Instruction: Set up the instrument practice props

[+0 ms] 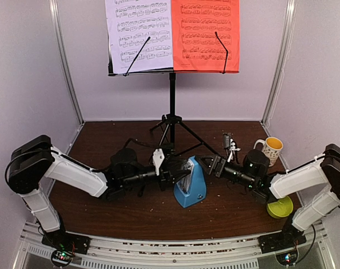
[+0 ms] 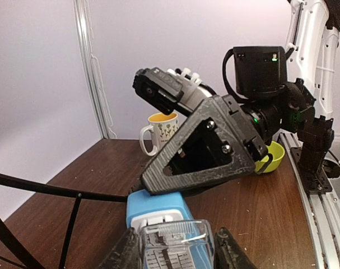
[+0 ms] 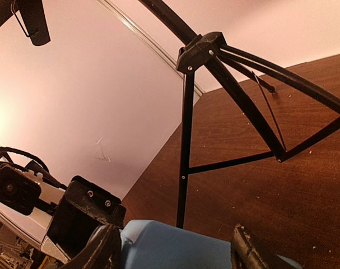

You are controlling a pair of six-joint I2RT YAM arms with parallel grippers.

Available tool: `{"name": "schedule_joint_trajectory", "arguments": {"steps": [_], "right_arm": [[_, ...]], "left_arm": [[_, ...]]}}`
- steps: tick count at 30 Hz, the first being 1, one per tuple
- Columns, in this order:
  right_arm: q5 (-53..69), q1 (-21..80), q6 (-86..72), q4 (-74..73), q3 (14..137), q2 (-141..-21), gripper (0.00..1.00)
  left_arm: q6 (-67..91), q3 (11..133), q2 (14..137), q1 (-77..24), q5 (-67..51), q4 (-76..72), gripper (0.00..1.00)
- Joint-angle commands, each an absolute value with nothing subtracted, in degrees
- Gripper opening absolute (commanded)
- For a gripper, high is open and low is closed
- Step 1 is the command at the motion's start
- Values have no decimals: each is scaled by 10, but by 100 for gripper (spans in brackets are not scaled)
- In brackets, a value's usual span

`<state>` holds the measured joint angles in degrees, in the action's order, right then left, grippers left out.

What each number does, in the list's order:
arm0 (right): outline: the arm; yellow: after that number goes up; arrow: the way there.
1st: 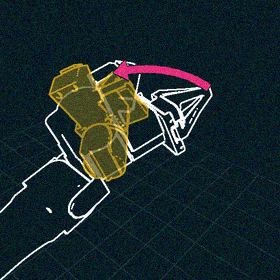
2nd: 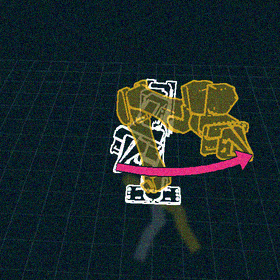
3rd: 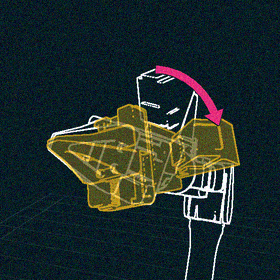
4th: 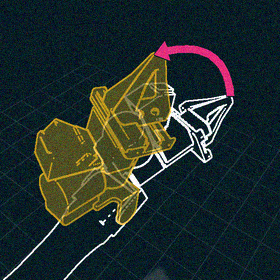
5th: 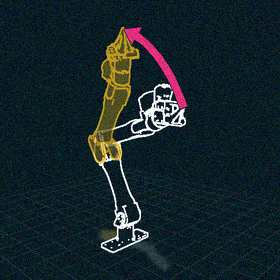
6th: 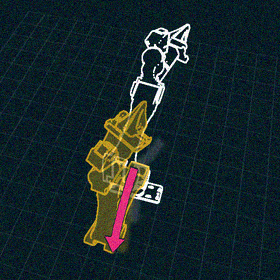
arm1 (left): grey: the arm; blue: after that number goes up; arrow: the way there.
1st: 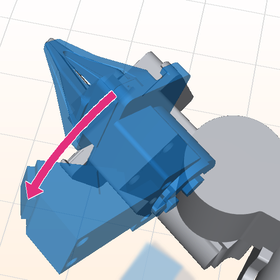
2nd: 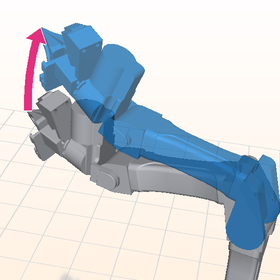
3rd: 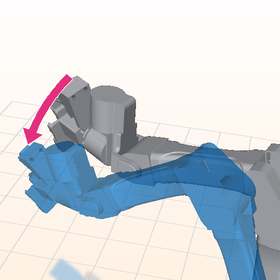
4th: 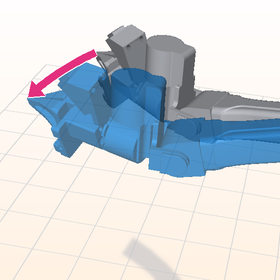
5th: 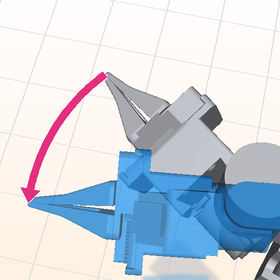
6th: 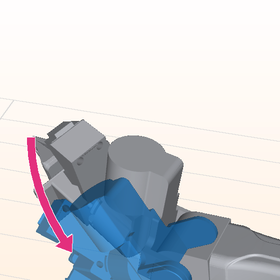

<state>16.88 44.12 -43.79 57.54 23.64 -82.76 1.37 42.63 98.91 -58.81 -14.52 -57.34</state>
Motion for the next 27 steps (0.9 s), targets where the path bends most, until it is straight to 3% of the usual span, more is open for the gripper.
{"name": "schedule_joint_trajectory", "arguments": {"steps": [1, 8, 14, 21, 27], "right_arm": [[155, 417, -405, 430, 212, -878, 66], [161, 417, -391, 402, 223, -849, 66], [204, 417, -371, 392, 243, -828, 73], [226, 418, -359, 375, 262, -795, 82], [224, 418, -348, 337, 284, -752, 86]], "left_arm": [[-52, 436, 998, -584, -158, -613, 4], [-49, 419, 946, -582, -133, -582, 4], [30, 394, 852, -579, -98, -481, 4], [146, 411, 730, -512, -51, -237, 8], [172, 482, 714, -400, -18, 10, 8]]}}
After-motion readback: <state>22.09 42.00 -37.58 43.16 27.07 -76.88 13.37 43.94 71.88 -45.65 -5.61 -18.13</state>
